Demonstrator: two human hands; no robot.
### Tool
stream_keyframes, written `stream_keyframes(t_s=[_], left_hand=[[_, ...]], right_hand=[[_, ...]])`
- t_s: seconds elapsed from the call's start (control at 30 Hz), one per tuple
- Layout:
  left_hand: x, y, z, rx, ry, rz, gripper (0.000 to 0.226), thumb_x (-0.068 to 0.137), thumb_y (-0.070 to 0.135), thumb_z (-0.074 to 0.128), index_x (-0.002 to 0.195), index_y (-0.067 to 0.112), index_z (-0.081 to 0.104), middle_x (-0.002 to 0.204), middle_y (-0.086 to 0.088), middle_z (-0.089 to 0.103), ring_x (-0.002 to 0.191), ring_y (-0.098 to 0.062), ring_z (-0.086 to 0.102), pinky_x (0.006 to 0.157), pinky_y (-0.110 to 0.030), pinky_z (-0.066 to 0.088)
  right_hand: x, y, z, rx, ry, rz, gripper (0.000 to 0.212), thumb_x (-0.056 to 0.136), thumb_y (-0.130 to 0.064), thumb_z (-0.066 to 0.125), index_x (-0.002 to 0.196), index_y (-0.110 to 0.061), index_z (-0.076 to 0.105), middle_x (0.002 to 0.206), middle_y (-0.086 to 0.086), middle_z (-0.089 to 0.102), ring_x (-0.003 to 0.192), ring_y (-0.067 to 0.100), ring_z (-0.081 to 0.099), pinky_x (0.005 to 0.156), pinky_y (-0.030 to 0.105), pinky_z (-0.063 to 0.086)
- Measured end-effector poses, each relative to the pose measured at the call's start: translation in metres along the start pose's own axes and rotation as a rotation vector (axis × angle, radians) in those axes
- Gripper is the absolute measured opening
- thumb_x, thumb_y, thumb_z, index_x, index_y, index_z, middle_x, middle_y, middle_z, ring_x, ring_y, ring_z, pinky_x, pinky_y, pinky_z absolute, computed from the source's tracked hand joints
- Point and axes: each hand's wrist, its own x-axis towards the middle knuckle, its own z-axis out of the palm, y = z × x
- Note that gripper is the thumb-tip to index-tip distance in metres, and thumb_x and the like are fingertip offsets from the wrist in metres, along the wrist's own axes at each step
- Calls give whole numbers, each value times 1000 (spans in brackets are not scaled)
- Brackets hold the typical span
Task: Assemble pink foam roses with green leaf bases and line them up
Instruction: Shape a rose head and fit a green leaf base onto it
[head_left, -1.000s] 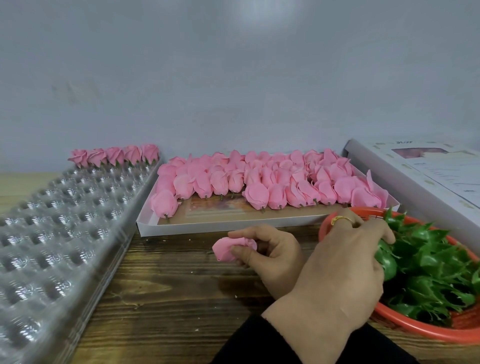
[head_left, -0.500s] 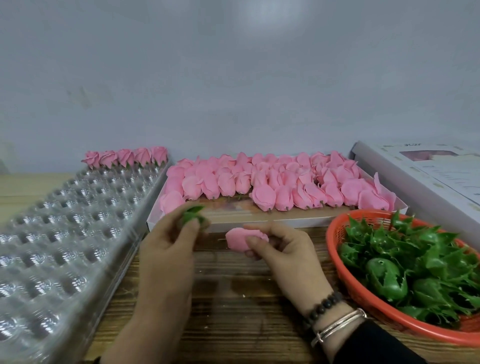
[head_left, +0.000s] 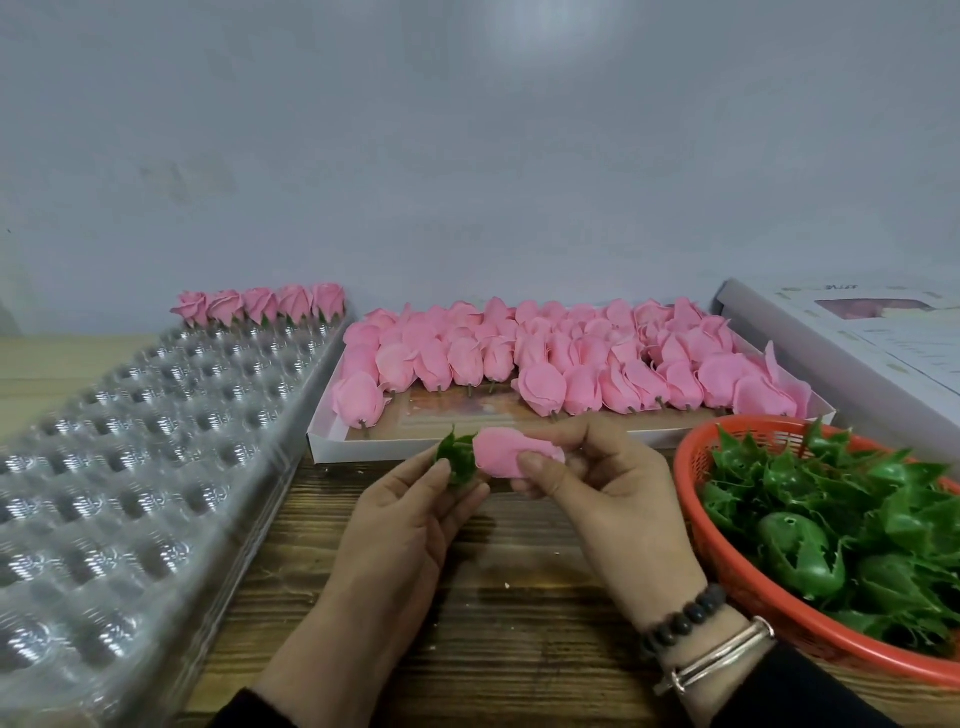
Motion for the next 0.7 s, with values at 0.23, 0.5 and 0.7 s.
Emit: stream_keyframes(t_s=[0.23,0.5,0.7], left_hand=[[-3,-3,3,62,-81,13,25,90,-2,41,102,-1,62,97,-16,71,88,-21,70,75,-26,57],[-2,-7,2,205,-105,44,29,93,-2,40,110,5,62,103,-12,71,96,-21,68,81,-26,56],[-3,-8,2,321,-124,76,31,94,-3,39,114,6,62,106,-12,70,102,-24,65,89,-30,53]], right_hand=[[-3,10,-1,-269,-33,13,16,76,-4,71,78,-20,68,74,4,70,71,21,66,74,43,56],[-2,14,-2,-387,8,-34,14,77,-8,71,79,-20,64,81,8,68,78,25,65,74,50,52],[-2,13,-3,-446,4,-69,14,77,-9,72,80,-20,64,81,5,67,79,21,63,73,46,52]])
